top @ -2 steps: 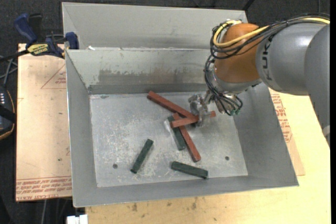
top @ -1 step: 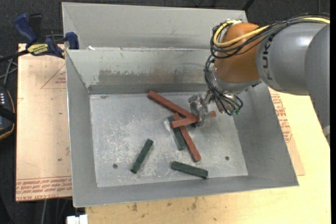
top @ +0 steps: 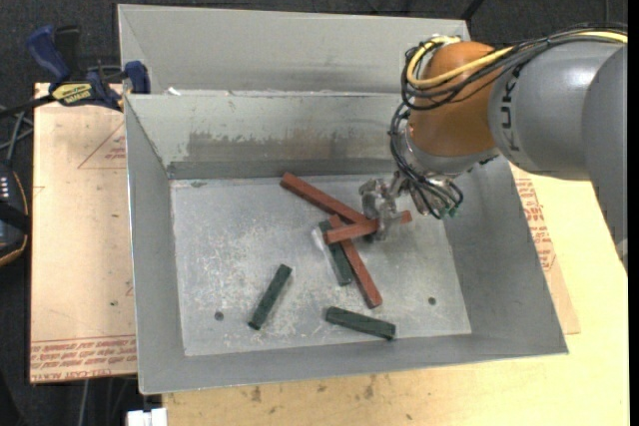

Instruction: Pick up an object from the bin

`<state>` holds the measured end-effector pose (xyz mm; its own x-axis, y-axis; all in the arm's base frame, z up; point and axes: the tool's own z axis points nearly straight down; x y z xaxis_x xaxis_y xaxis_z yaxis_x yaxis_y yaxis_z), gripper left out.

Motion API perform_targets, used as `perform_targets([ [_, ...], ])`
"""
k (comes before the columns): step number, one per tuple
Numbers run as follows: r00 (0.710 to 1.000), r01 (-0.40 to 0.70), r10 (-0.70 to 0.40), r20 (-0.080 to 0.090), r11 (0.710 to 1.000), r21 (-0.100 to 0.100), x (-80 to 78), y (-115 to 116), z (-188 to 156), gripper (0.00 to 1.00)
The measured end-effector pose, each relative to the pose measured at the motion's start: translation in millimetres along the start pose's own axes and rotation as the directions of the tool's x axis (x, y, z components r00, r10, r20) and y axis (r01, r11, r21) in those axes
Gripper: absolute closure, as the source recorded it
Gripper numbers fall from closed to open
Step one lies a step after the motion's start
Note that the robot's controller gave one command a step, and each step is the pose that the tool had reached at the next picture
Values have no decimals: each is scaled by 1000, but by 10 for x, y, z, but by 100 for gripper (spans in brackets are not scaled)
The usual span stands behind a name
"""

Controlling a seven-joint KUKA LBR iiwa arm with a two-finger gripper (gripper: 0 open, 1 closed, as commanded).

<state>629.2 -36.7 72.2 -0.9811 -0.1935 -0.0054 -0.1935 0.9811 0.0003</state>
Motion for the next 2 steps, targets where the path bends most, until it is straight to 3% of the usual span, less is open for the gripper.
perform_targets([
  [2, 1000, 0, 0, -5, 1000, -1, 10, 5, -81, 100],
])
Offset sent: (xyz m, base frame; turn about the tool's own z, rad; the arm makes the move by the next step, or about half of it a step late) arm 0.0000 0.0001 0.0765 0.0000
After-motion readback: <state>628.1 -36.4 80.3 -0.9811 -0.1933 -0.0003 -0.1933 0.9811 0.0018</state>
